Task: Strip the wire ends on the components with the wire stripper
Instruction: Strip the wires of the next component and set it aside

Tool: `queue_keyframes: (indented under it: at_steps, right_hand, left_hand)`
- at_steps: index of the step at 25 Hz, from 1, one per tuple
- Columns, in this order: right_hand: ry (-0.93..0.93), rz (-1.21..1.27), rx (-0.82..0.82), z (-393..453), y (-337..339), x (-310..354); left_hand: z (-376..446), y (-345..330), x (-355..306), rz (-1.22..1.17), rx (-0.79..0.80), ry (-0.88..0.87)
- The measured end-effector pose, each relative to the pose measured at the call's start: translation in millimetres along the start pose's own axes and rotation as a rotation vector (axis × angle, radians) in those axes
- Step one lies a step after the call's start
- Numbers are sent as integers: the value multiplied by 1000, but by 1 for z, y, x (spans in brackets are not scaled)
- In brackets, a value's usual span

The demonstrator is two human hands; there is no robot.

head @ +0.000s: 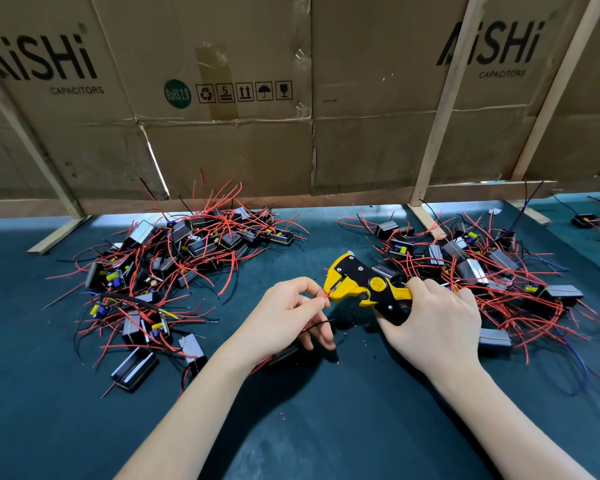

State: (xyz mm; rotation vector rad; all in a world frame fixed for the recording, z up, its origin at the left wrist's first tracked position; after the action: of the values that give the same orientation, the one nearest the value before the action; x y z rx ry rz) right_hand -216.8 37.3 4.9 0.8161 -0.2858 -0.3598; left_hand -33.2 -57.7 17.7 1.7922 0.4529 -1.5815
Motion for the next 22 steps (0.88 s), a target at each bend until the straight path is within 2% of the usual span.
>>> queue_keyframes:
  at_steps: [7, 22]
  right_hand:
    - [-11, 10, 54, -1, 0, 2]
    - [1, 0, 43, -1, 1, 3]
  left_hand:
    - [0, 2, 1, 9, -22, 3]
    - [3, 2, 7, 6, -37, 31]
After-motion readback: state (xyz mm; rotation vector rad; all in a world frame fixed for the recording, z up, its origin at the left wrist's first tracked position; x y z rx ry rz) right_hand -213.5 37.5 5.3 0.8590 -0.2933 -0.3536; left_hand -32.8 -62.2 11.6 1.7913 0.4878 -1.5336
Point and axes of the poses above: each hand's wrist, its own z-axis towards the middle knuckle, its own y-axis out of the back of the hand, x = y × z, the point moved 4 cm from there along z, towards the middle knuckle, and after that the axes turned 2 degrees about -y, right-handed, at the moved point
